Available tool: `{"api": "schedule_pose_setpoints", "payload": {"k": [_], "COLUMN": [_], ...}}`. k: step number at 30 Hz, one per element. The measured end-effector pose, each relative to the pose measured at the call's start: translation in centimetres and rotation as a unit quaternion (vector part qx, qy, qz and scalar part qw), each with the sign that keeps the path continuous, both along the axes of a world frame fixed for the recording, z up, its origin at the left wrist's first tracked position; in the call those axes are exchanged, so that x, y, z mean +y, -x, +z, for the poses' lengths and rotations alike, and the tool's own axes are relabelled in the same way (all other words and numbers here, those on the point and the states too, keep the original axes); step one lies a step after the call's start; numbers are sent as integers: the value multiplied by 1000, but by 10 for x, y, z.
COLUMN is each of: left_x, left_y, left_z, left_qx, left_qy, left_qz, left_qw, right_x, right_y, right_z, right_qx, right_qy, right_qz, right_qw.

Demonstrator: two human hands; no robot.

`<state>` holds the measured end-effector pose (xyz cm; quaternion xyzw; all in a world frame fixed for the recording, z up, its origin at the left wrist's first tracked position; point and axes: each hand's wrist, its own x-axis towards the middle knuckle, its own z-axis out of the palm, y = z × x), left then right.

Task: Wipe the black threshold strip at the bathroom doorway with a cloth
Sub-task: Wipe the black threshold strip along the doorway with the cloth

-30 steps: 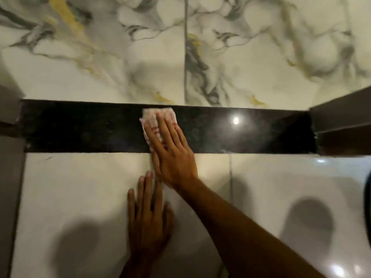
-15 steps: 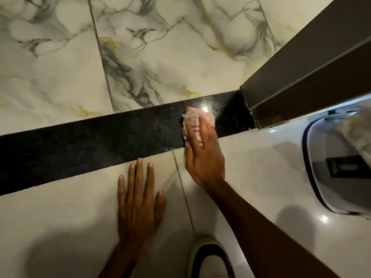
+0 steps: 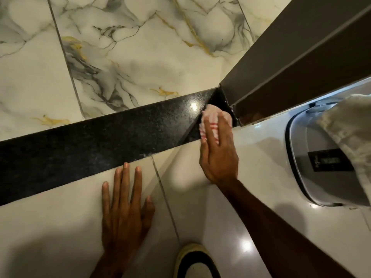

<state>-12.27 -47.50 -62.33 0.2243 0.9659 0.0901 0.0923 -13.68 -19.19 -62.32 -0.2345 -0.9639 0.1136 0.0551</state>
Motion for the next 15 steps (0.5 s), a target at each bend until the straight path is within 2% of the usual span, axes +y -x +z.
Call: {"api": "schedule_pose_setpoints", "payload": {"k": [3, 7, 9, 12, 13, 14, 15], "left_x": [1, -3, -2, 7, 8, 8, 8], "left_y": [-1, 1, 2, 6, 7, 7, 6], "left_z": [-3, -9, -6, 23, 38, 53, 74], "left_qx": [-2, 3, -7, -49, -71, -89, -93], "left_qy": [-7, -8, 1, 12, 21, 31, 43], "left_qz": [-2, -13, -14, -1, -2, -5, -14], "left_qw": [1000, 1000, 1000, 999, 997, 996, 995], "right_x": [8, -3, -10, -39, -47, -57, -66], "right_y": [7, 43, 43, 18, 8, -2, -14], "right_z": [-1, -2, 6, 35, 44, 54, 73], "right_qx": [13, 22, 22, -16, -56, -73, -76], "right_qy": [-6, 18, 51, 155, 133, 154, 250], "right_qz": [-74, -123, -124, -80, -88, -135, -221], "right_qw": [997, 992, 991, 985, 986, 976, 939]}}
